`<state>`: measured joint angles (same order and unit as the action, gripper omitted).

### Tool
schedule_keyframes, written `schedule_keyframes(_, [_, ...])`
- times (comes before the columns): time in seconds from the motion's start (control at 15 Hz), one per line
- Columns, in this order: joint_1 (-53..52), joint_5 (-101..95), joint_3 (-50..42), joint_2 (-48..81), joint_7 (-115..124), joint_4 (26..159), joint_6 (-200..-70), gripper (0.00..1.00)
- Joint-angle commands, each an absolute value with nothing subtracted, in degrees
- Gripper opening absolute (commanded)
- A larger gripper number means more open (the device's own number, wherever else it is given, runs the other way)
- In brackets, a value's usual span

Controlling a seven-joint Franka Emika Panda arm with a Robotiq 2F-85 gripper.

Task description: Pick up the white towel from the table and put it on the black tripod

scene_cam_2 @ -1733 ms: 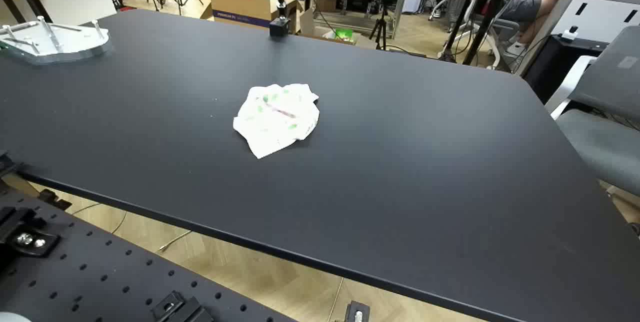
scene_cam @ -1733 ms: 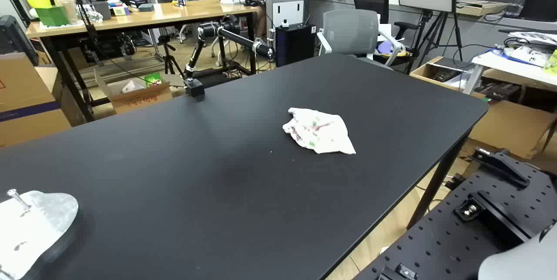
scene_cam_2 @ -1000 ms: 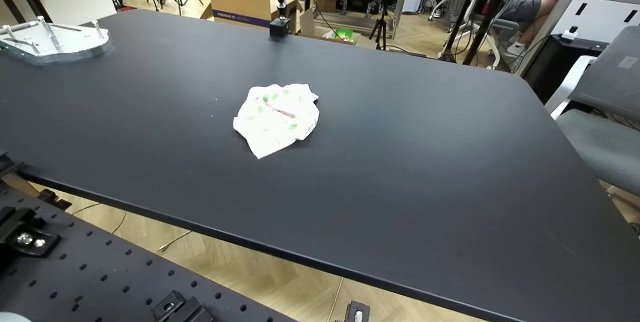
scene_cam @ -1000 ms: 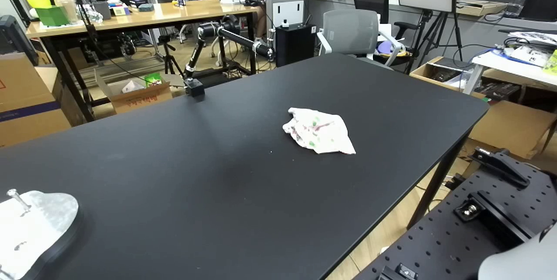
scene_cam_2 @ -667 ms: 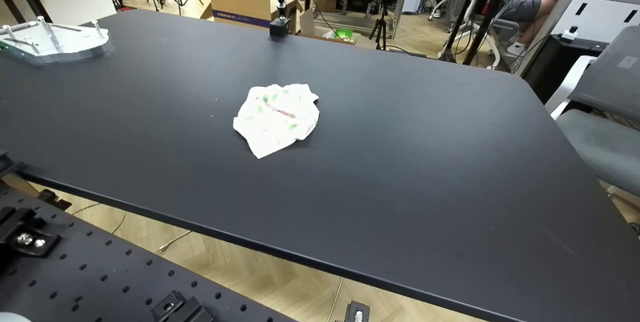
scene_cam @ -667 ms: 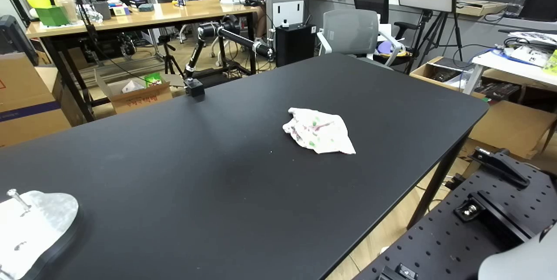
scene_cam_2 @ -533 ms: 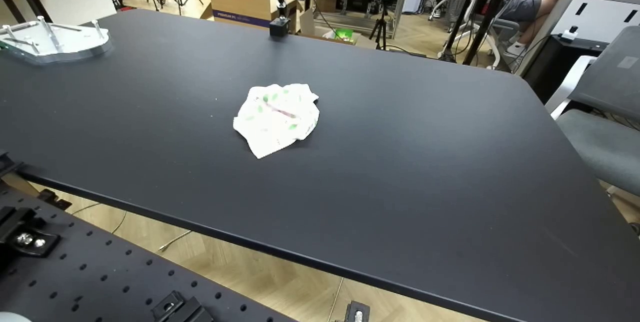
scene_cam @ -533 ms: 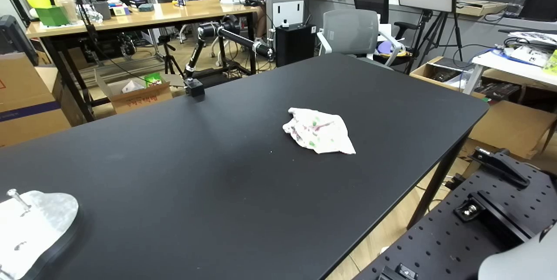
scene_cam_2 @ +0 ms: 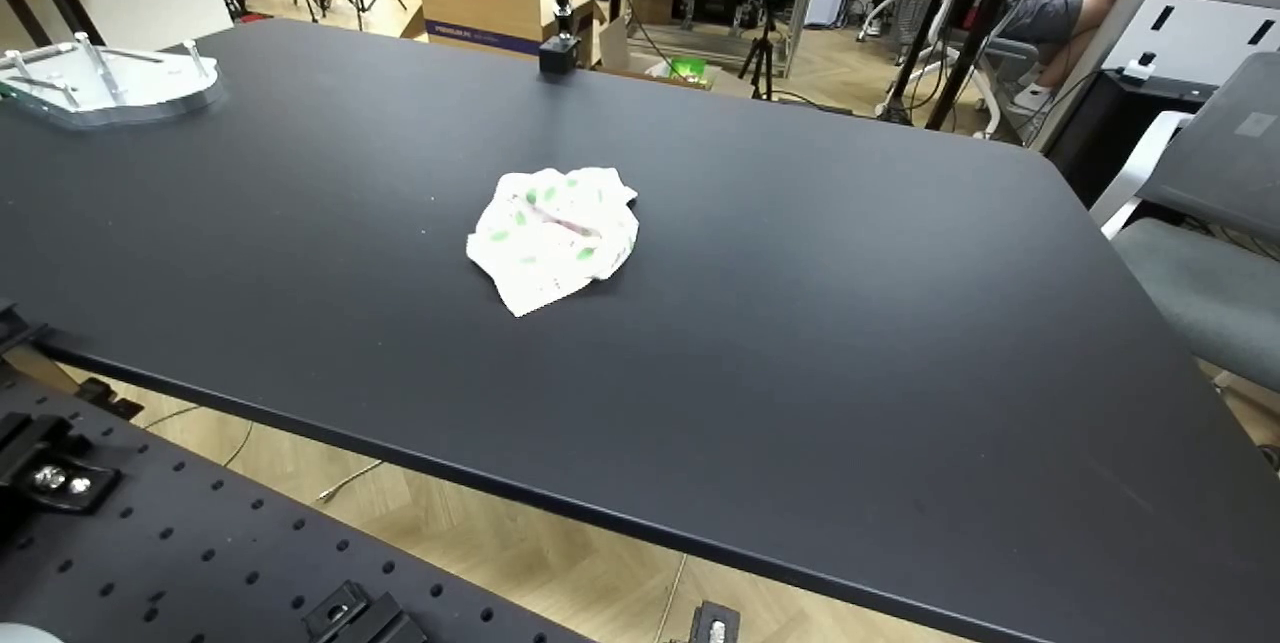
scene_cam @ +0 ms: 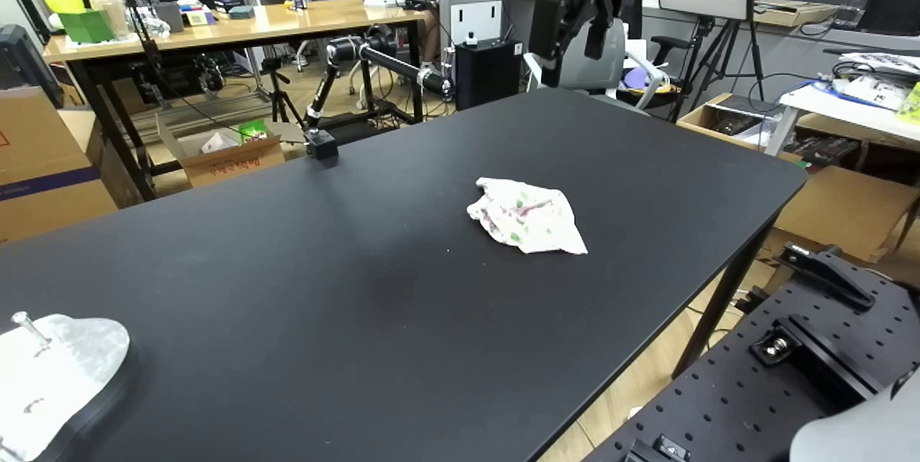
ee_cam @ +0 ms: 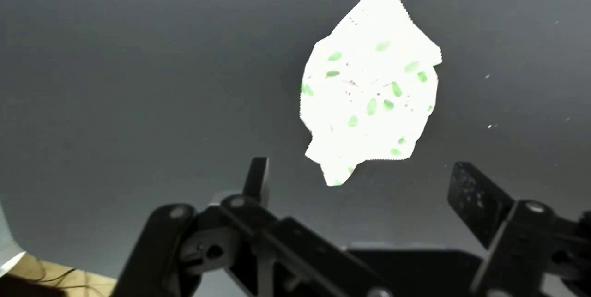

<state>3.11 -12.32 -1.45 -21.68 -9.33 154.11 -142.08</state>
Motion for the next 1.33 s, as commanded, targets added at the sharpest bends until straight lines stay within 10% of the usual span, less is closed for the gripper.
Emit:
schedule_keyframes(0.0, [1.9, -10.4, -2.7, -20.3, -12.6, 154.0, -142.0, 1.00])
schedule_keyframes(1.27, [4.8, -24.7, -3.0, 4.7, -10.1, 146.8, -157.6, 1.00])
